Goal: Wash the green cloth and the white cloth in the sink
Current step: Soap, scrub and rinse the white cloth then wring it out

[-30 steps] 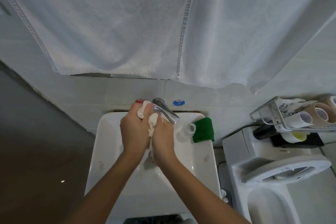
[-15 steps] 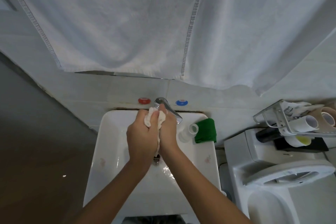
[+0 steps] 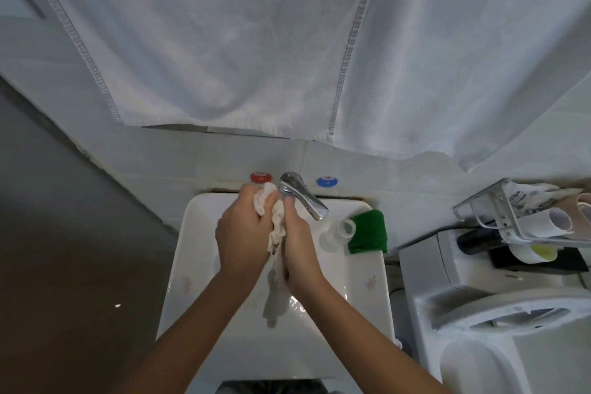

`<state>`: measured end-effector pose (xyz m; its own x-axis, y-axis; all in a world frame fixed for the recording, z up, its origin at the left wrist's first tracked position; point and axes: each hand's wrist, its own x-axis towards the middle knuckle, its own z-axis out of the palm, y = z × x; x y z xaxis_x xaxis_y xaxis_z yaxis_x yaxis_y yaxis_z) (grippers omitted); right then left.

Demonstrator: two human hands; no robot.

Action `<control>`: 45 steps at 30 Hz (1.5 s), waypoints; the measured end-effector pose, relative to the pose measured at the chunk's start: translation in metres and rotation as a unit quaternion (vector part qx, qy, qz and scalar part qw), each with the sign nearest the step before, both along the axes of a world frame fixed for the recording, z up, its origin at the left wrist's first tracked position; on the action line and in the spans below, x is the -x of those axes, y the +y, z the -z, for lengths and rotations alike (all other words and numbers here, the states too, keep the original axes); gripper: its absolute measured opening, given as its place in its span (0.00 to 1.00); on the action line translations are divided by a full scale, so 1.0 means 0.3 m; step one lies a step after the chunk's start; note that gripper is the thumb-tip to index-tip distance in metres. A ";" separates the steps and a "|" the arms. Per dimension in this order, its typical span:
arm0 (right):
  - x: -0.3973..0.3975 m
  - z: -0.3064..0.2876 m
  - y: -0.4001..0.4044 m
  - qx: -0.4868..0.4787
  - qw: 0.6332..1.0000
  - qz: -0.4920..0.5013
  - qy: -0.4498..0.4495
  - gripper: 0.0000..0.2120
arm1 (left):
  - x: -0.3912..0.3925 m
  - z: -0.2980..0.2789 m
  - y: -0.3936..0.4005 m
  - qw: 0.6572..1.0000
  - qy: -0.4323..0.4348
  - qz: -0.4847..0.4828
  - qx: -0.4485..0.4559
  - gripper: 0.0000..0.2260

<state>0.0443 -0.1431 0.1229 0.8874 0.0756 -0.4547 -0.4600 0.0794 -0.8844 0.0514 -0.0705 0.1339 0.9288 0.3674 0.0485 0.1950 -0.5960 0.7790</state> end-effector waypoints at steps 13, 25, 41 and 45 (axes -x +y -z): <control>-0.034 -0.049 -0.087 -0.080 0.997 0.017 0.017 0.09 | 0.077 -0.033 0.049 0.969 0.097 0.172 0.148 0.40; -0.016 -0.041 -0.033 -0.091 0.979 0.183 -0.001 0.04 | 0.112 0.032 0.028 0.960 0.039 0.035 0.276 0.35; -0.041 -0.077 0.024 -0.017 0.974 0.226 -0.007 0.14 | 0.136 -0.020 -0.073 0.976 -0.085 -0.053 0.193 0.05; 0.013 -0.071 0.070 -0.024 0.985 0.168 0.010 0.09 | 0.056 -0.002 -0.006 0.972 -0.056 -0.100 0.203 0.11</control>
<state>0.0405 -0.1221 0.1443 0.8569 -0.1995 -0.4753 -0.4177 0.2718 -0.8670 0.0347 -0.0723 0.1344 0.8339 0.5503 -0.0411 0.1750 -0.1931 0.9655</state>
